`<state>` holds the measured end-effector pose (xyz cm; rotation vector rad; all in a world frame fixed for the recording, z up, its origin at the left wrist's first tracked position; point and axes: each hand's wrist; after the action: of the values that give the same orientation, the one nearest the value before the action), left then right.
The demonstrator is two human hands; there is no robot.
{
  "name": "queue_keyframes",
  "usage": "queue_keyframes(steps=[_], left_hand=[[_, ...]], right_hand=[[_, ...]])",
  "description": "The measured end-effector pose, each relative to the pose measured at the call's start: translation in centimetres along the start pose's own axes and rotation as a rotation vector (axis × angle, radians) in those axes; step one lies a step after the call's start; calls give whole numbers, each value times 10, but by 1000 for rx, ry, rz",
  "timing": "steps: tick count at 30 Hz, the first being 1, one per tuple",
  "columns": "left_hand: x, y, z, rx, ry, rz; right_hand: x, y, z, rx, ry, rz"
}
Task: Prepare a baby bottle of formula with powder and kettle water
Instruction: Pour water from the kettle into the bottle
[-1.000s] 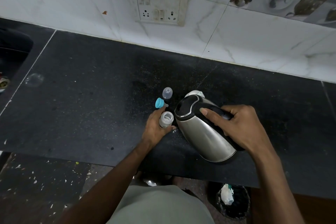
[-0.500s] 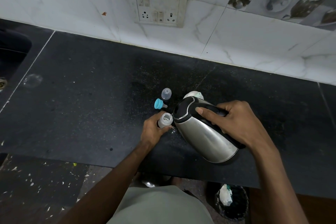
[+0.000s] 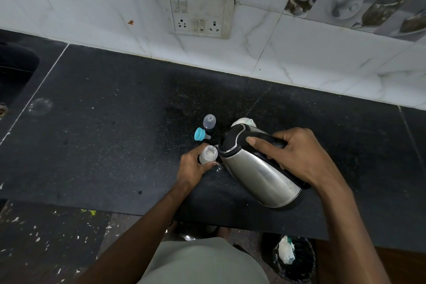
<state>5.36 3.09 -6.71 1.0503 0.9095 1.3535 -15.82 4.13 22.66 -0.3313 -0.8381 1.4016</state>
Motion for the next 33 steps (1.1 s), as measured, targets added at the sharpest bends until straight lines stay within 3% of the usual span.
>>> queue_keyframes(steps=[33], left_hand=[[-2, -5, 0, -29, -28, 37]], right_hand=[[9, -14, 26, 102, 8, -17]])
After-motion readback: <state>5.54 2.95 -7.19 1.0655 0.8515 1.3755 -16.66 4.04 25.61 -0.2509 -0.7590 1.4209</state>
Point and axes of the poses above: each hand's wrist, its own x-axis away from the middle knuckle, its own z-axis out of the back of the hand, y = z × x, and after that the axes turned 2 degrees about -z, right-handed
